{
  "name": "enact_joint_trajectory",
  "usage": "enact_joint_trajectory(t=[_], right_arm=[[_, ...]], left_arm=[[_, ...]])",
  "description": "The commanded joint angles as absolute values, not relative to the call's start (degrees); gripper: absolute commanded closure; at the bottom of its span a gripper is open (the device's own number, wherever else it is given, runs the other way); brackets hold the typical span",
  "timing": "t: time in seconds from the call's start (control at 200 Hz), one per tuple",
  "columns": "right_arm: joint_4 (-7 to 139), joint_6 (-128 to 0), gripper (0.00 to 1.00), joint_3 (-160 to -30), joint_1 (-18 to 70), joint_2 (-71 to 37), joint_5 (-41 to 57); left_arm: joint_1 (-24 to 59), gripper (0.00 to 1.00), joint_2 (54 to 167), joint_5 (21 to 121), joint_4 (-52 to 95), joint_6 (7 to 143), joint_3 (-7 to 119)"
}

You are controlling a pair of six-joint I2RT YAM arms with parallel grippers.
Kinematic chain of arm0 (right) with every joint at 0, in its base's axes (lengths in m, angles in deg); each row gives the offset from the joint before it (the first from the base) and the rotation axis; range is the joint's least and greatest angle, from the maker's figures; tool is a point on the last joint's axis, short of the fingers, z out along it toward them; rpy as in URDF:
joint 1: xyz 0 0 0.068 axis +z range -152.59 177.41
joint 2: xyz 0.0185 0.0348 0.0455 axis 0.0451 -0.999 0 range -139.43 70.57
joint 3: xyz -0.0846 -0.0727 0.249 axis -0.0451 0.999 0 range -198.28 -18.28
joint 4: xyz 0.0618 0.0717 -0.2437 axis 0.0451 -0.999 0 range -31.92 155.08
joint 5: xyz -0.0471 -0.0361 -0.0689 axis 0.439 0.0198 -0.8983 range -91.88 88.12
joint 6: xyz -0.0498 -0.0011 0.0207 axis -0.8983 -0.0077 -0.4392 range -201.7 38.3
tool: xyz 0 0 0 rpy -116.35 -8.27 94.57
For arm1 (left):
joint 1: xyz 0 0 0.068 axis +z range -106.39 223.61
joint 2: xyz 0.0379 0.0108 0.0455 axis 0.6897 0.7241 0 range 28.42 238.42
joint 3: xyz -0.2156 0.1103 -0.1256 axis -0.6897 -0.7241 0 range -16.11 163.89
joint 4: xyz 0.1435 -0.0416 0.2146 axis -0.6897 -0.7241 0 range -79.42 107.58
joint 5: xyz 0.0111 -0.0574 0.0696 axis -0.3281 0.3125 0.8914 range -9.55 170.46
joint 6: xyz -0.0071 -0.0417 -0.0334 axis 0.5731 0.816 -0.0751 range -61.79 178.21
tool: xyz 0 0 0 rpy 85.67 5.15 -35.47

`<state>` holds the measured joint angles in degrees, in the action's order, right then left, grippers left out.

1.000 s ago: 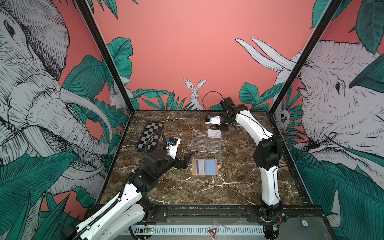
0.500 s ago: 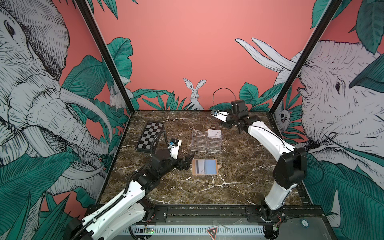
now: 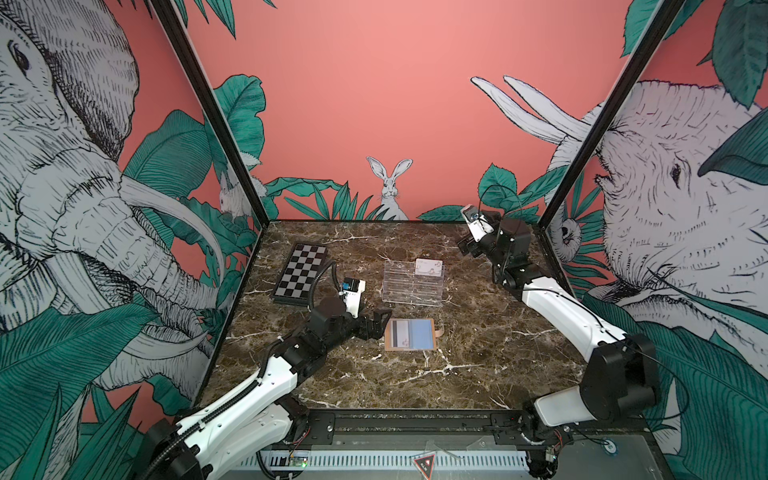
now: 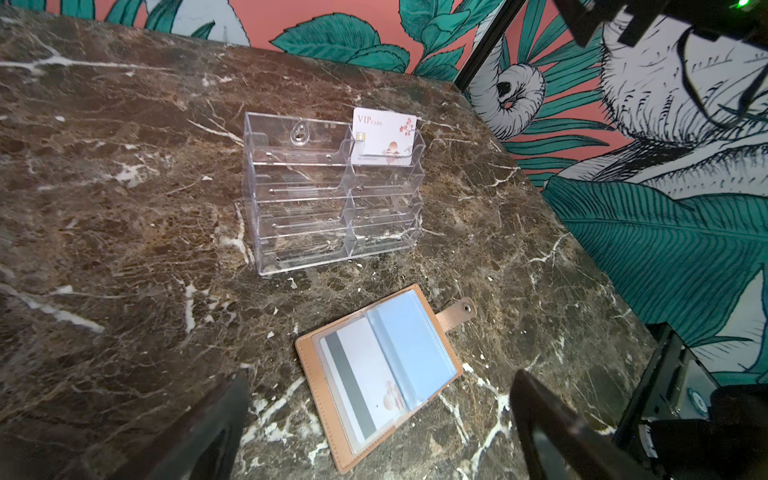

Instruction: Take the credit cards out of the card holder

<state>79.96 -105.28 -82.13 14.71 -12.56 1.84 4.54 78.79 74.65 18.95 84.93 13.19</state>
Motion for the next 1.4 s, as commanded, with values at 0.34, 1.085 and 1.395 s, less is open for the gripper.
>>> enact_joint_trajectory(t=[0.34, 1.085, 1.395], right_arm=[[81.94, -77.8, 0.02, -74.83, 5.86, -3.99, 7.11], [85.62, -45.02, 0.02, -59.05, -6.14, 10.88, 25.23], [81.92, -37.57, 0.03, -54.38, -6.37, 15.03, 31.49]], left_arm=[[7.75, 0.01, 84.08, 66.24, 29.68, 97.36, 9.38], [11.16, 0.01, 94.16, 57.68, 41.6, 108.41, 6.05], [11.7, 0.01, 97.24, 54.48, 43.33, 110.69, 5.34]])
